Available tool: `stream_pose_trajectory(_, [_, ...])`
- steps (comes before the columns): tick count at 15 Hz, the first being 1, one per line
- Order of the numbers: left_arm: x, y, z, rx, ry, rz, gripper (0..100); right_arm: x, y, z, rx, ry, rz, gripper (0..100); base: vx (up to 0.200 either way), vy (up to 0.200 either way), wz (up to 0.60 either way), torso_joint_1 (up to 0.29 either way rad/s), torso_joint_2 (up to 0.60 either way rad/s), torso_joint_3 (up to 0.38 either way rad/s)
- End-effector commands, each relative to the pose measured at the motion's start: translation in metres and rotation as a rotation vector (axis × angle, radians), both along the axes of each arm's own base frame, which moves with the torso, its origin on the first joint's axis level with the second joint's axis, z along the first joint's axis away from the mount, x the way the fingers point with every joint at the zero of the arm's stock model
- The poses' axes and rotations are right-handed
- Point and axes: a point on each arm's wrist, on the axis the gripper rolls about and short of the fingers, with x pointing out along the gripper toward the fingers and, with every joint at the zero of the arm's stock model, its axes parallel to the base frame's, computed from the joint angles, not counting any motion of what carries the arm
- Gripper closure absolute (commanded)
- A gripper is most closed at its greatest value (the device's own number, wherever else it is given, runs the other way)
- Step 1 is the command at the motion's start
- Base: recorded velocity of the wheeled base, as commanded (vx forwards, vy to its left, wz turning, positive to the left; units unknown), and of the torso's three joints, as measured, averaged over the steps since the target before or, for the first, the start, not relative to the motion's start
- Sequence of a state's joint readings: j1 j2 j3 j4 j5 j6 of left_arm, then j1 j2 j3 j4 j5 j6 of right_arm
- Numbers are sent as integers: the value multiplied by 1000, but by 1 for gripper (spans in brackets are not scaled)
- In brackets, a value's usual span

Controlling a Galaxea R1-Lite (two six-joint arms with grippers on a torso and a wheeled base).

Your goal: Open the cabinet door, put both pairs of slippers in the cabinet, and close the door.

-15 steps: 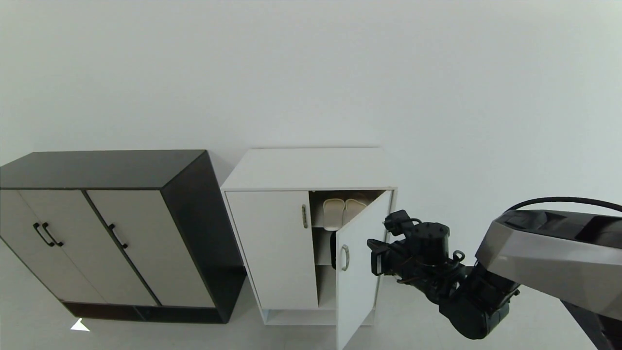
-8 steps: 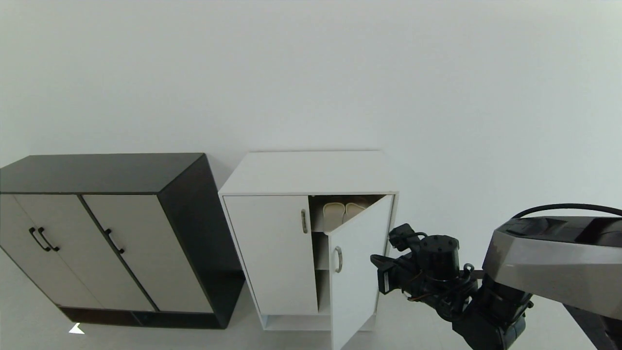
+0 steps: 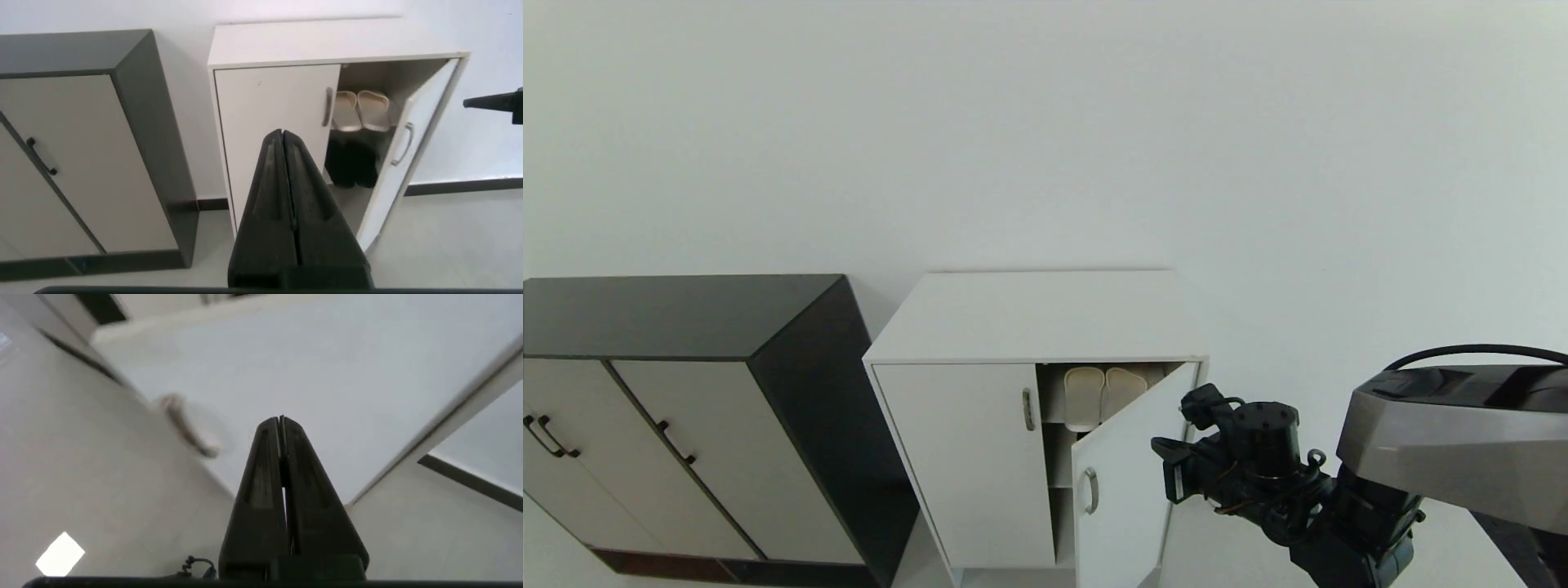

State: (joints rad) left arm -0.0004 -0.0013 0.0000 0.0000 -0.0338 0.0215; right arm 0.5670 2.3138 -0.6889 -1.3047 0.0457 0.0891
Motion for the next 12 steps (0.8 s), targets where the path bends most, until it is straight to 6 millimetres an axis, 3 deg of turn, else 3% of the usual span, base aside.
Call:
stream_pose_trajectory(1, [0, 0, 0, 0, 1, 1, 100, 1, 1, -2, 0, 0, 1, 100, 0, 0, 0, 0, 0, 0])
stream_pose_trajectory(12, [0, 0, 0, 0, 1, 1, 100, 30, 19, 0, 17, -23, -1, 100, 0, 0, 0, 0, 0, 0])
